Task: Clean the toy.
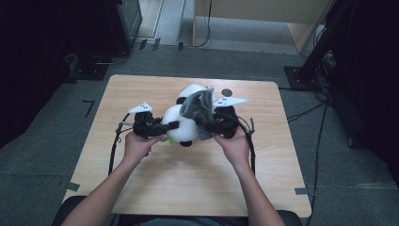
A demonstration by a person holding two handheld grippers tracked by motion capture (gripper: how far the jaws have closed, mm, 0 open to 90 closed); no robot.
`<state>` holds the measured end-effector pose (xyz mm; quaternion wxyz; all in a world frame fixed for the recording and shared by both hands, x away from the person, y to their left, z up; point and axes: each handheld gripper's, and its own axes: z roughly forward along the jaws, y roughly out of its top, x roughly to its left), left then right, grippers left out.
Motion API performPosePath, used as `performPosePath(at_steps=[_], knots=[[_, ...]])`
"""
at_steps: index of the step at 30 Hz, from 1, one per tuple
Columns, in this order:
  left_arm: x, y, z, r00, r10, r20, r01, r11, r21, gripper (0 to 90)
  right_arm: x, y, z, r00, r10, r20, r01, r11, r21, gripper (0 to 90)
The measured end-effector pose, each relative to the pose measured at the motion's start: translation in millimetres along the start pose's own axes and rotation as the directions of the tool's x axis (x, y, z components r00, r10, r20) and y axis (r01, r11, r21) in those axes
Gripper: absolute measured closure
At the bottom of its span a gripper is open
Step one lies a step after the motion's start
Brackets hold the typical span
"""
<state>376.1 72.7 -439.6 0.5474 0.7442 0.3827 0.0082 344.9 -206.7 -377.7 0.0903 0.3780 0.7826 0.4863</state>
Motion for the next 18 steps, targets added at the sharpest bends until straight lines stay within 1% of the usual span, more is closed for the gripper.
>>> performPosePath(at_steps=[1,2,3,5,6,7,8,9,10,13,14,15,17,18], knots=[[-2.1,-1.0,1.3,0.9999,-0.004,-0.016,0.004,1.0,-0.001,49.5,5.8,-1.4,5.2,0.9998,0.001,-0.022,0.0,1.0,0.012,66.6],[-3.2,-1.9,2.9,0.9997,-0.005,-0.023,0.005,1.0,-0.001,49.5,12.6,-3.3,11.9,0.9992,0.0,-0.04,0.001,1.0,0.029,66.7],[-4.0,-2.9,4.4,0.9997,-0.011,-0.023,0.011,0.9999,-0.002,49.5,16.9,-5.3,17.3,0.9987,-0.002,-0.051,0.005,0.999,0.039,66.7],[-6.5,-4.7,8.7,0.9997,-0.023,-0.009,0.023,0.9997,-0.005,49.3,22.8,-9.7,27.0,0.9976,0.006,-0.069,-0.001,0.998,0.065,66.8],[-8.6,-5.5,11.7,0.9999,-0.01,-0.006,0.01,1.0,-0.001,49.3,25.3,-12.7,32.5,0.9978,0.004,-0.067,0.001,0.997,0.075,67.0],[-10.4,-6.0,13.5,0.9998,0.008,-0.018,-0.008,0.9999,0.009,49.4,27.9,-16.6,38.2,0.9984,-0.004,-0.056,0.009,0.996,0.087,67.4],[-10.6,-6.4,14.8,0.9995,0.011,-0.028,-0.011,0.9998,0.019,49.7,29.4,-19.6,41.0,0.999,-0.014,-0.042,0.018,0.996,0.089,67.7],[-9.4,-6.8,15.7,0.9995,0.001,-0.03,0.0,0.9997,0.025,49.8,30.3,-22.3,42.4,0.9993,-0.023,-0.03,0.026,0.996,0.088,68.0],[-8.2,-7.3,16.5,0.9996,-0.008,-0.027,0.009,0.9995,0.032,49.9,30.3,-24.9,43.6,0.9993,-0.026,-0.027,0.029,0.996,0.085,68.1],[-8.6,-8.6,18.9,0.999,-0.019,-0.04,0.02,0.9991,0.038,50.1,30.6,-31.3,46.2,0.9994,-0.006,-0.035,0.009,0.996,0.088,68.4],[-8.7,-8.7,19.3,0.9989,-0.021,-0.042,0.023,0.9991,0.035,50.1,31.7,-33.0,46.8,0.9994,-0.001,-0.033,0.004,0.995,0.095,68.4],[-8.4,-8.7,19.4,0.9987,-0.033,-0.04,0.034,0.999,0.03,50.1,32.3,-33.8,46.8,0.9994,0.0,-0.033,0.004,0.995,0.098,68.5],[-6.8,-8.0,18.2,0.9977,-0.061,-0.031,0.061,0.9982,0.001,50.0,34.4,-35.0,46.5,0.999,0.009,-0.045,-0.004,0.995,0.095,68.8],[-6.6,-7.5,17.4,0.9974,-0.065,-0.032,0.065,0.9979,-0.007,49.9,35.6,-35.2,46.7,0.9987,0.009,-0.051,-0.004,0.995,0.096,69.0]])
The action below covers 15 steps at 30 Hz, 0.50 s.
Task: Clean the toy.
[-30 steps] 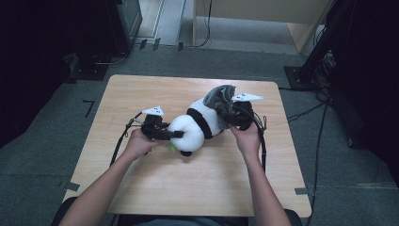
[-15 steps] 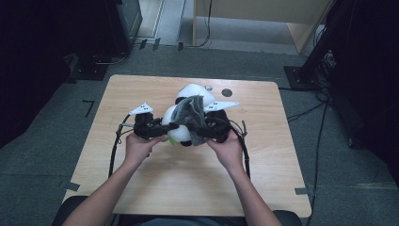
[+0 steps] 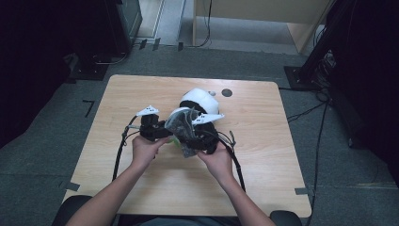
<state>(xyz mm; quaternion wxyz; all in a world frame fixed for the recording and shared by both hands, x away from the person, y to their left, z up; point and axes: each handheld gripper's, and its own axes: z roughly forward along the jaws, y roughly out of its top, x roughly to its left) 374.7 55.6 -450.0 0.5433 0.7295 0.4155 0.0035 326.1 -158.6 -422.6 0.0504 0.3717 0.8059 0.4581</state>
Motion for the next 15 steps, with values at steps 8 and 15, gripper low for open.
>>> performPosePath(at_steps=[8,15], knots=[[7.0,3.2,-6.1,0.996,-0.089,0.01,0.09,0.9943,-0.057,49.7,4.2,-6.9,15.2,0.9993,0.007,-0.036,-0.006,0.999,0.036,69.8],[12.2,3.9,-7.6,0.9868,-0.159,0.028,0.161,0.9835,-0.083,49.4,0.9,-20.0,37.1,0.9998,-0.017,-0.007,0.017,0.995,0.1,70.3]])
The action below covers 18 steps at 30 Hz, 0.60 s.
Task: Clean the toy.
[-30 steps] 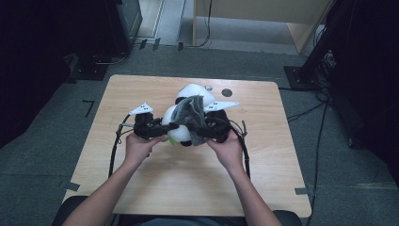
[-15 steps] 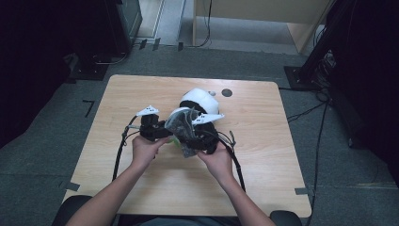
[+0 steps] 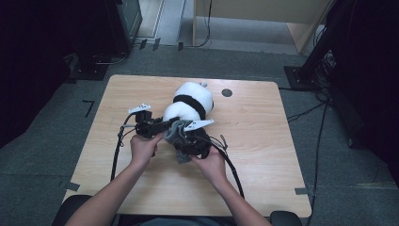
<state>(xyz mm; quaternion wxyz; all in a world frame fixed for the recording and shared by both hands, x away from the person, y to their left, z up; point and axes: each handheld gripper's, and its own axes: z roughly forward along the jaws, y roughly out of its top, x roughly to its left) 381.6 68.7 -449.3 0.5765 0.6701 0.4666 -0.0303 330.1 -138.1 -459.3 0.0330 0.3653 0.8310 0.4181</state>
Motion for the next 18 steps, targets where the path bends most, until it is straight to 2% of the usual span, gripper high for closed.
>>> performPosePath(at_steps=[1,3,6,11,18], knots=[[0.6,1.0,-1.3,0.9996,-0.017,0.023,0.017,0.9998,-0.01,49.4,-0.5,-2.0,4.3,0.9999,-0.005,0.01,0.005,1.0,0.025,70.2],[-1.4,2.1,-3.6,0.999,-0.011,0.044,0.012,0.9997,-0.02,49.0,-3.6,-9.1,17.5,0.9992,-0.005,0.041,0.002,0.996,0.084,70.2],[-4.7,1.7,-4.8,0.9991,0.023,0.034,-0.022,0.9996,-0.015,48.9,-10.8,-13.6,20.1,0.9985,0.029,0.046,-0.032,0.997,0.064,70.2],[-0.3,-0.6,-2.5,0.9997,0.008,0.023,-0.008,1.0,0.004,48.5,-23.5,-14.2,12.5,0.9957,0.055,0.074,-0.06,0.996,0.068,69.9],[1.8,-1.2,-2.4,0.9997,0.017,0.017,-0.017,0.9999,0.002,48.1,-38.7,-14.3,1.0,0.9918,0.078,0.101,-0.086,0.994,0.074,69.3]])
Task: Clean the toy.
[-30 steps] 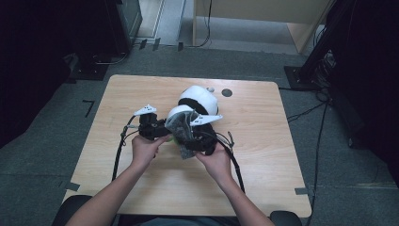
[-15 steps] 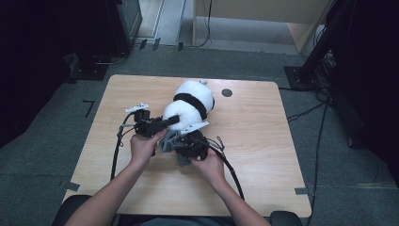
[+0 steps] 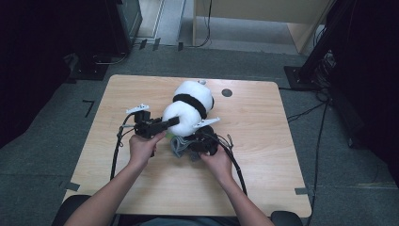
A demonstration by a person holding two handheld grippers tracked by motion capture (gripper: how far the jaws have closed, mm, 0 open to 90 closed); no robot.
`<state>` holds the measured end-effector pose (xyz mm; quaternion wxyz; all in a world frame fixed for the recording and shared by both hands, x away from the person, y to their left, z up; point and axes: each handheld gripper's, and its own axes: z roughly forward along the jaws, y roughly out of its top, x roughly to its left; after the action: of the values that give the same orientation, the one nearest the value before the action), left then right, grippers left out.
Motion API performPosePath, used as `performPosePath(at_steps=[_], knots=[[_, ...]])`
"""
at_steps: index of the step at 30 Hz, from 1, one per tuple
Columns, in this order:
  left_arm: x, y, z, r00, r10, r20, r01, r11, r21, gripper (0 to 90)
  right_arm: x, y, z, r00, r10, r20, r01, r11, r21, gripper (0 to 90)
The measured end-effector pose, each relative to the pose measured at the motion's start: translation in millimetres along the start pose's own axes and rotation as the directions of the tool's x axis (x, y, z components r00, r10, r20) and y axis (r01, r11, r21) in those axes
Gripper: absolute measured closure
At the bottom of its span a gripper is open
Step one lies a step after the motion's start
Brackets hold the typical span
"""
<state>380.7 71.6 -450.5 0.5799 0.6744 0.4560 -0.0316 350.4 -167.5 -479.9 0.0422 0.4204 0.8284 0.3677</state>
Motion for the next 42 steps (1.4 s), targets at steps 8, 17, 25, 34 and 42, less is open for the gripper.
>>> performPosePath(at_steps=[8,17,25,34,42], knots=[[4.9,1.4,-3.7,0.9999,0.001,-0.016,-0.001,1.0,-0.005,48.2,-23.7,-0.3,-15.5,0.9966,0.054,0.062,-0.054,0.999,0.003,69.4],[8.0,3.2,-6.9,0.9967,0.044,-0.068,-0.043,0.999,0.007,48.2,-58.5,-0.4,-55.3,0.9771,0.18,0.113,-0.168,0.979,-0.112,69.5],[-0.1,-1.6,2.4,0.9821,0.138,-0.129,-0.132,0.9898,0.055,48.0,-47.1,14.9,-95.6,0.9845,0.169,0.049,-0.153,0.96,-0.235,69.6],[-19.1,-7.4,11.8,0.9512,0.26,-0.166,-0.247,0.9644,0.094,48.1,-6.7,27.7,-63.1,0.9968,0.079,-0.011,-0.08,0.984,-0.162,69.1],[-22.3,-8.7,13.4,0.9548,0.238,-0.178,-0.228,0.9707,0.077,48.3,23.9,27.9,-41.7,0.9992,0.018,-0.035,-0.022,0.991,-0.129,69.4]])
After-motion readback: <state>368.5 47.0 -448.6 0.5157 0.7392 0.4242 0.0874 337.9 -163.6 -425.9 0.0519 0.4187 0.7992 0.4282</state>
